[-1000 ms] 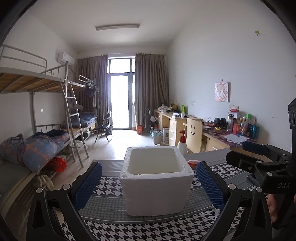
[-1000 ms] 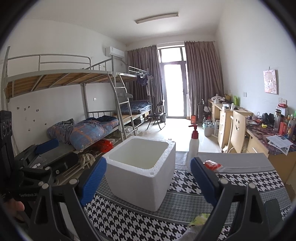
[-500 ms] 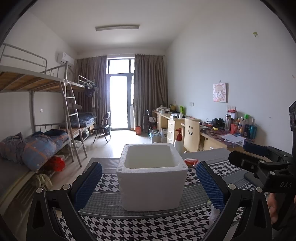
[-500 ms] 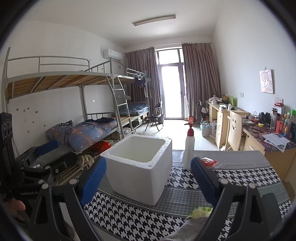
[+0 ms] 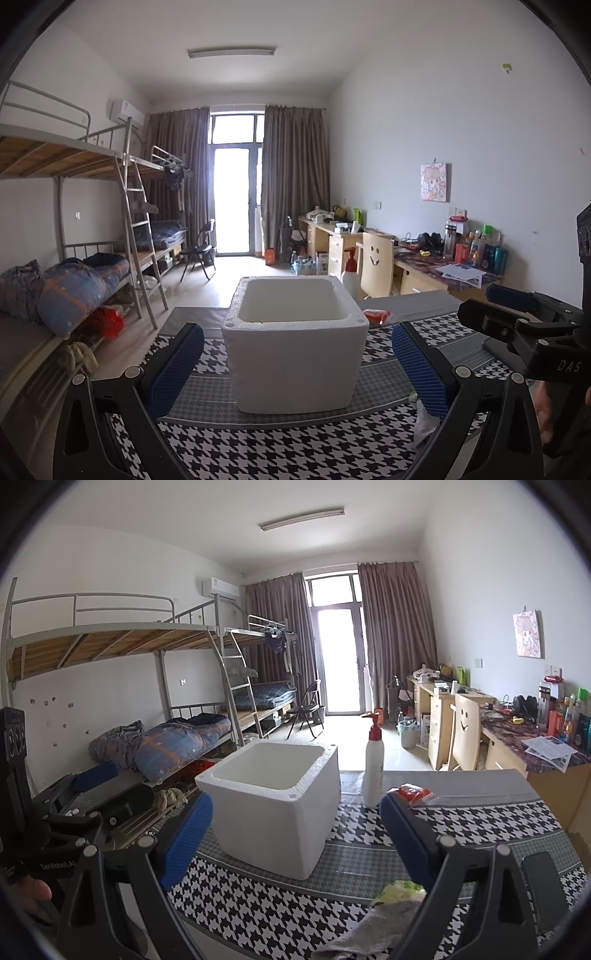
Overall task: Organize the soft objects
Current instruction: 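Withdraw both tools from the foam box back over the table, then move the left tool down toward the grey sock on the table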
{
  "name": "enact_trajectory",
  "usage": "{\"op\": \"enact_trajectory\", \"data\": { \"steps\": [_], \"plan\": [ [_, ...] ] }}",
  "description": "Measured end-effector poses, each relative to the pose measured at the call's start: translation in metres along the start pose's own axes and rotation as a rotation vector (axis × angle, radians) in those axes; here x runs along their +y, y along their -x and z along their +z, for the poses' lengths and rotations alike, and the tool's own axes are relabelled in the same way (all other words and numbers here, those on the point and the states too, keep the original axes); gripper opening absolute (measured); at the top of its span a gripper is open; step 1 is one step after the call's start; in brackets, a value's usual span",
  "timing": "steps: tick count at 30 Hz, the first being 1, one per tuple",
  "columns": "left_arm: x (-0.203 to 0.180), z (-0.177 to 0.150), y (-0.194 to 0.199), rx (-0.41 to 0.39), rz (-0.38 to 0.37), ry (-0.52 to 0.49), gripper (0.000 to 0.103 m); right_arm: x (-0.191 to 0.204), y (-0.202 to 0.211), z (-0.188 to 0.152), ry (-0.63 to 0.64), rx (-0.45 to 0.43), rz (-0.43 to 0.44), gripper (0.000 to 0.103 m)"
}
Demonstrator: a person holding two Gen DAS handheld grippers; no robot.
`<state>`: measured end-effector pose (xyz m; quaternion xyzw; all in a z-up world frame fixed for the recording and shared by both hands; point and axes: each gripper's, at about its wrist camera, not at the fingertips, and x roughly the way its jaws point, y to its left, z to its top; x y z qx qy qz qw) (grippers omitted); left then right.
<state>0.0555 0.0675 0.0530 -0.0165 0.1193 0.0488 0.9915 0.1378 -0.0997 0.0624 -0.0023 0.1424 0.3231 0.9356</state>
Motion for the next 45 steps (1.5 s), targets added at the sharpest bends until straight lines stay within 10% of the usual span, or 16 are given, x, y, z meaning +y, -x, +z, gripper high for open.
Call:
{"op": "enact_trajectory", "data": {
  "steps": [45],
  "plan": [
    [-0.036, -0.034, -0.028, 0.075, -0.180, -0.011, 0.102, -0.047, 0.018, -0.043, -0.099, 0.061, -0.189, 0.094]
  ]
}}
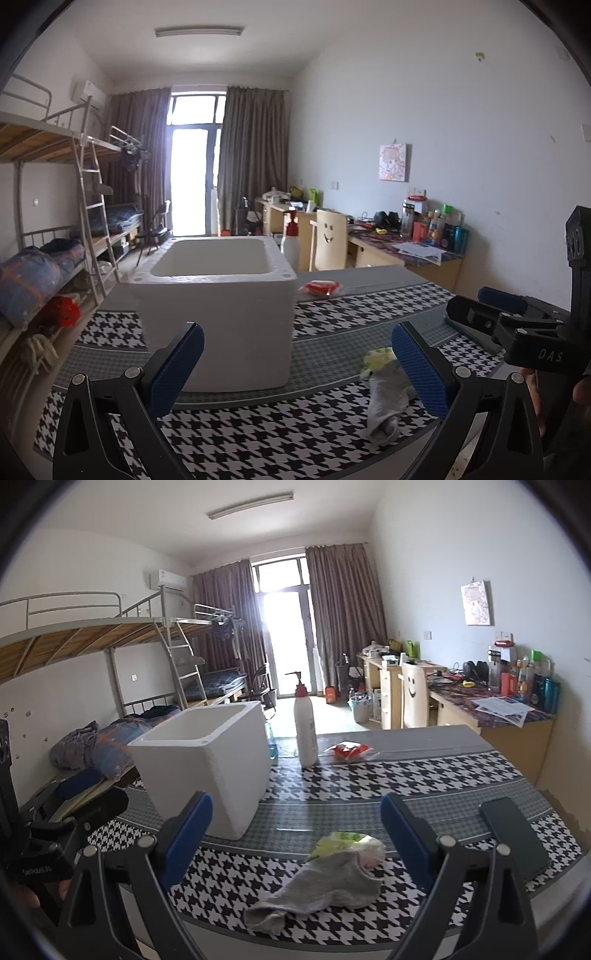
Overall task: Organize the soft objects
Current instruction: 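Move the left tool down toward the grey sock on the table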
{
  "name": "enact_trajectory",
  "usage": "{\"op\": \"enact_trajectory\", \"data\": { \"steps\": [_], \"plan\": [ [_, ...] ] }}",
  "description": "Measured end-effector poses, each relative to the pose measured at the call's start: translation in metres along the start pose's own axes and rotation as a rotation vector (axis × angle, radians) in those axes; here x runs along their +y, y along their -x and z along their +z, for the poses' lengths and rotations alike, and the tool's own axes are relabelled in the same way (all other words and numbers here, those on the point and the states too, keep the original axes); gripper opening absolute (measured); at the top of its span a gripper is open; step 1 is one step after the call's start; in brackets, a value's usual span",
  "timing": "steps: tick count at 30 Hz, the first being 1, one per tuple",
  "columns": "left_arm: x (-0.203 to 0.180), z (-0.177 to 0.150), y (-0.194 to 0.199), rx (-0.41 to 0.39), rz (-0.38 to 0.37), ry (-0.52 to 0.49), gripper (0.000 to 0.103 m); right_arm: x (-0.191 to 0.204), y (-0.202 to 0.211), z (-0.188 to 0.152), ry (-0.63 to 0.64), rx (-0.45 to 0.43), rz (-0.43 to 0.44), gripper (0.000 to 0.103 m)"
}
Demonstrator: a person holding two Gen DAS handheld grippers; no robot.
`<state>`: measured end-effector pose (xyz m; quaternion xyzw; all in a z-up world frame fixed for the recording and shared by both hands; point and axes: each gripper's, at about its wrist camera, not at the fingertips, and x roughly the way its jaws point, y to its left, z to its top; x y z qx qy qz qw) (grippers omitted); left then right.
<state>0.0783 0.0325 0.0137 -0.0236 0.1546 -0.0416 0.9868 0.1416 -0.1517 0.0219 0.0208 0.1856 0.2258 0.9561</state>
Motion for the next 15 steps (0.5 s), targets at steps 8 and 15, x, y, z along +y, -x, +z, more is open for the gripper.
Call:
{"op": "enact_trajectory", "data": {
  "steps": [8, 15],
  "plan": [
    [-0.010, -0.003, -0.012, 0.035, -0.045, -0.007, 0.102, -0.010, 0.004, -0.005, -0.025, 0.009, -0.043, 0.094],
    [-0.018, -0.004, -0.020, 0.058, -0.075, -0.019, 0.102, -0.019, 0.006, -0.007, -0.042, 0.014, -0.072, 0.094]
  ]
}}
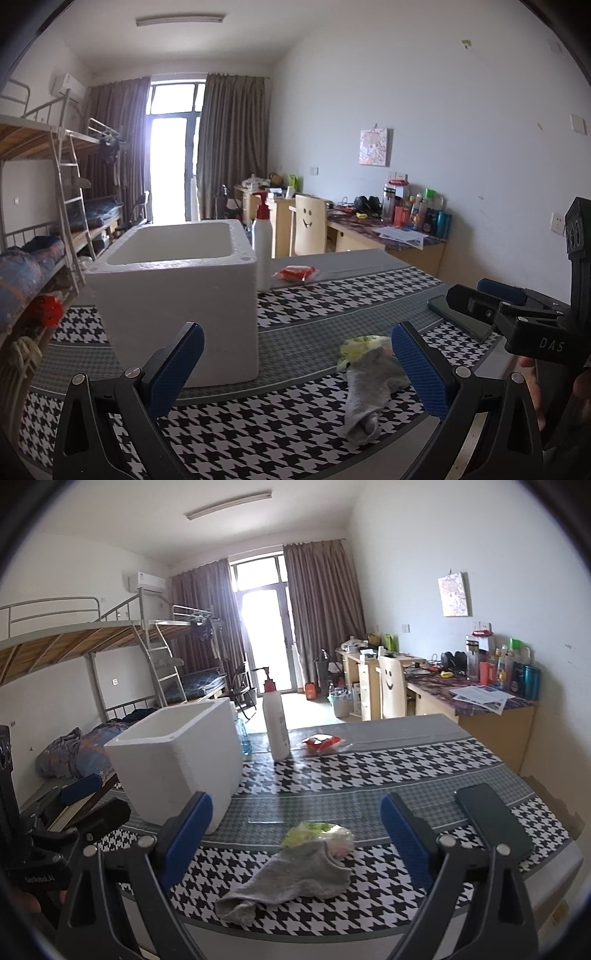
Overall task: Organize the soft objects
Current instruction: 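Move the left tool down toward the grey sock on the table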
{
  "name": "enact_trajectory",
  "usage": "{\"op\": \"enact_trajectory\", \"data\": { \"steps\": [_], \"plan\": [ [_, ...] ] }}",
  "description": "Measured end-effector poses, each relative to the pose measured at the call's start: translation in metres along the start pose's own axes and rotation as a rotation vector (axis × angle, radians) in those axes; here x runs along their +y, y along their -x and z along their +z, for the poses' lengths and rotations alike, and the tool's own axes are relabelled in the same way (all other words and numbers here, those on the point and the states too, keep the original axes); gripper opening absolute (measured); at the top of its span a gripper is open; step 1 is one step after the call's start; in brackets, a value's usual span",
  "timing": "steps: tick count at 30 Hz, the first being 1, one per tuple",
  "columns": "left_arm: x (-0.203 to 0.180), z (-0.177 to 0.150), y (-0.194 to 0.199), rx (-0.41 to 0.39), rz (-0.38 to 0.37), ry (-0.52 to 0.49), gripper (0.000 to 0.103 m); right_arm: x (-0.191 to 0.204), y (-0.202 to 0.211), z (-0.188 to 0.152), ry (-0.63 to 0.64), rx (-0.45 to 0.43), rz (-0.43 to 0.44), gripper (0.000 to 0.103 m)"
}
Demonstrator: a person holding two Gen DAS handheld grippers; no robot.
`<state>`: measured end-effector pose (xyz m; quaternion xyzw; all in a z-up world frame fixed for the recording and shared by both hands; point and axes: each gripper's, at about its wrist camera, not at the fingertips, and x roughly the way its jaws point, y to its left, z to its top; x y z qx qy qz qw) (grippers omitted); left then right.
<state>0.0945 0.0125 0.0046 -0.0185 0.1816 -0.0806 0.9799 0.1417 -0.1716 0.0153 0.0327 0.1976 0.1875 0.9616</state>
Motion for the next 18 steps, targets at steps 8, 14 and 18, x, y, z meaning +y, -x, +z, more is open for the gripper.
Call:
{"op": "enact_trajectory", "data": {
  "steps": [8, 14, 18],
  "plan": [
    [-0.009, -0.004, -0.016, 0.041, -0.041, -0.010, 0.102, -0.010, 0.000, -0.003, -0.018, 0.008, -0.033, 0.094],
    [-0.017, -0.010, -0.031, 0.084, -0.064, -0.028, 0.102, -0.018, -0.006, -0.009, -0.033, 0.034, -0.051, 0.094],
    [-0.021, -0.014, -0.041, 0.118, -0.082, -0.033, 0.102, -0.026, -0.010, -0.012, -0.045, 0.050, -0.064, 0.094]
  ]
}}
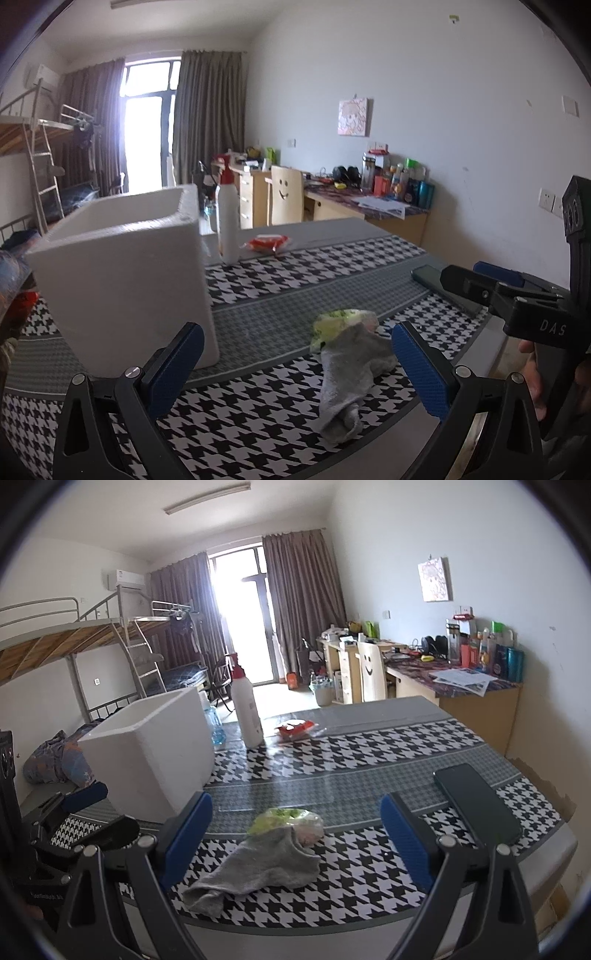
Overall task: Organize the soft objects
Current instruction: 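Move the left tool down toward the grey sock on the table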
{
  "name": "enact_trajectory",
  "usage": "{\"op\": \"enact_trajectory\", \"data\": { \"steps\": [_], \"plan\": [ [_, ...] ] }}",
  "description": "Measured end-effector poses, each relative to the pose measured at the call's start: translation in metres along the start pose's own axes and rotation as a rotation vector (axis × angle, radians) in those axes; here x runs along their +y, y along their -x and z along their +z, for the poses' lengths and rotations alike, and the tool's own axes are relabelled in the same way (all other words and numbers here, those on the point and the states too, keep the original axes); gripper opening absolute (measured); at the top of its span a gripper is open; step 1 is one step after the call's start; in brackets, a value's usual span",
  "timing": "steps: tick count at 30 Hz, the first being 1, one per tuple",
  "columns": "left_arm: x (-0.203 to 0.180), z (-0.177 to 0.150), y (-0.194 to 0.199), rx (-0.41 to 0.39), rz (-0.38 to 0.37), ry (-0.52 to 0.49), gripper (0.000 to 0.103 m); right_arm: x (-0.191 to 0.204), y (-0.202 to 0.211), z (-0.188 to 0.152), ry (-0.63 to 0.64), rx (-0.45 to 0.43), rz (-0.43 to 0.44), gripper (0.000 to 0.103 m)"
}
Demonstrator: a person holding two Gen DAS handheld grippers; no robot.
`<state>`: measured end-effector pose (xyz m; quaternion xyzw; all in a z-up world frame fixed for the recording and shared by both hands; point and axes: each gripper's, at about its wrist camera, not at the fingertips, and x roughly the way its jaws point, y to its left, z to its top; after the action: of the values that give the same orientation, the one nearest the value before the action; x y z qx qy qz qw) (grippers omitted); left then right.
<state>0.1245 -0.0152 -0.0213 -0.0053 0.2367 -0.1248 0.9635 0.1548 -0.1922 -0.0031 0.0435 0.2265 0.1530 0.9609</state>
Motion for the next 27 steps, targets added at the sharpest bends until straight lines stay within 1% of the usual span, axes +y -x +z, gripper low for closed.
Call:
{"op": "enact_trajectory", "data": {
  "steps": [6, 8, 14, 17, 19, 23, 25, 27],
  "plan": [
    [-0.009, -0.007, -0.018, 0.059, -0.036, -0.018, 0.102, -0.007, -0.005, -0.005, -0.012, 0.019, -0.013, 0.094],
    [-0.011, -0.009, -0.026, 0.092, -0.040, -0.022, 0.102, -0.010, -0.007, -0.006, -0.017, 0.026, -0.016, 0.094],
    [-0.016, -0.016, -0.043, 0.144, -0.065, -0.021, 0.102, -0.019, -0.014, -0.011, -0.033, 0.050, -0.033, 0.094],
    [-0.019, -0.019, -0.051, 0.176, -0.077, -0.028, 0.097, -0.023, -0.017, -0.013, -0.036, 0.063, -0.036, 0.094],
    [-0.022, -0.021, -0.058, 0.203, -0.085, -0.038, 0.091, -0.027, -0.021, -0.014, -0.043, 0.074, -0.042, 0.094],
    [-0.025, -0.026, -0.070, 0.244, -0.093, -0.043, 0.084, -0.032, -0.024, -0.017, -0.054, 0.086, -0.043, 0.094],
    [-0.027, -0.029, -0.078, 0.271, -0.090, -0.043, 0.076, -0.033, -0.025, -0.018, -0.059, 0.091, -0.042, 0.094],
    [-0.027, -0.031, -0.083, 0.291, -0.097, -0.041, 0.071, -0.035, -0.027, -0.018, -0.064, 0.096, -0.042, 0.094]
  ]
}}
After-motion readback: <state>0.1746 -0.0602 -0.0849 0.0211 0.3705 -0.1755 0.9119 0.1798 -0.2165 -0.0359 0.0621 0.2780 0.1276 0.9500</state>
